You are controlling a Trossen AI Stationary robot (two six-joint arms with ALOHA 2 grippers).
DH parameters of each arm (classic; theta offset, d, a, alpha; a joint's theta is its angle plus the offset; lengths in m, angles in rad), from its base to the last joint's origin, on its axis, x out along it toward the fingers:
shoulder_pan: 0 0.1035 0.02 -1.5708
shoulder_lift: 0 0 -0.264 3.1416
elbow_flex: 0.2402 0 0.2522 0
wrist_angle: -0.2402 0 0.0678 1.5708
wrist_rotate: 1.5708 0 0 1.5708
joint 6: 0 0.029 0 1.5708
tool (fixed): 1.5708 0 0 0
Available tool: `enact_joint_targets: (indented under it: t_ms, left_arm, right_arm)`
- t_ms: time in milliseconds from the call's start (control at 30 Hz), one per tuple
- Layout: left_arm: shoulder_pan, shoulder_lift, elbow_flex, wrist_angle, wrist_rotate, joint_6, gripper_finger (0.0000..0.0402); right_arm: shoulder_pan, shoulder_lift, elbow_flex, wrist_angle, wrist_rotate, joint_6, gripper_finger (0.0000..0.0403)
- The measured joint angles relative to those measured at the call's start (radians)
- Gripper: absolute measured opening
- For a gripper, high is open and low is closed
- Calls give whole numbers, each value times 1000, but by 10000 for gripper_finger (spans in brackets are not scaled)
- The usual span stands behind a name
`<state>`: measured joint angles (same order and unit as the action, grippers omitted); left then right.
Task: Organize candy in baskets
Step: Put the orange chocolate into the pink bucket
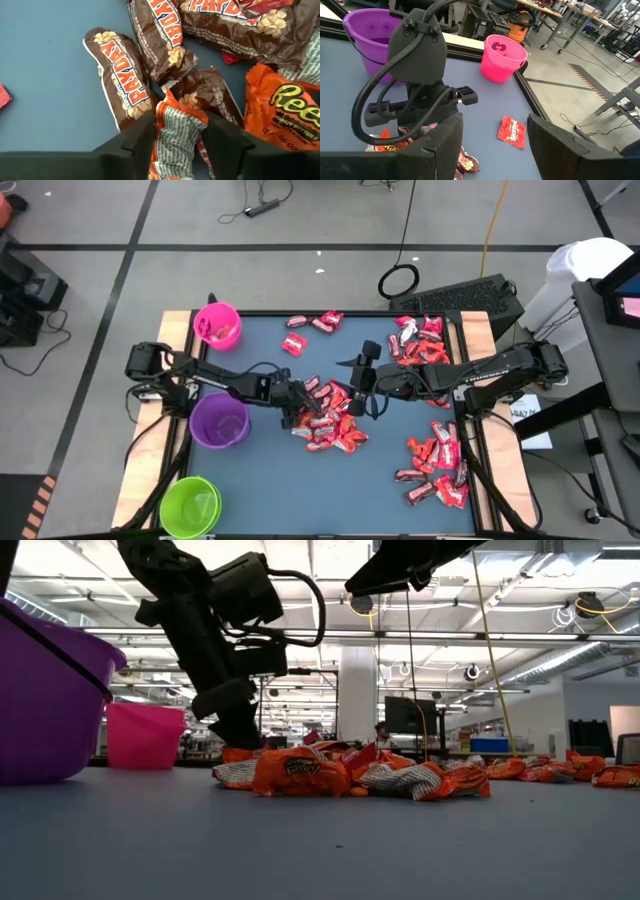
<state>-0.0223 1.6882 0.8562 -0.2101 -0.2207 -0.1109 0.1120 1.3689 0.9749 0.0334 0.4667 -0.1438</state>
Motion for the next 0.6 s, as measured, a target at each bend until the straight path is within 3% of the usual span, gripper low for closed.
enact_joint_targets:
  t_ms: [267, 600]
  left_arm:
    - [0, 1, 0, 10, -1, 23, 14]
    - [-26, -82, 18, -34, -2, 48, 14]
  right_arm:
    - [0, 0, 0, 0, 0, -2, 210]
    - [0, 0, 0, 0, 0, -2, 210]
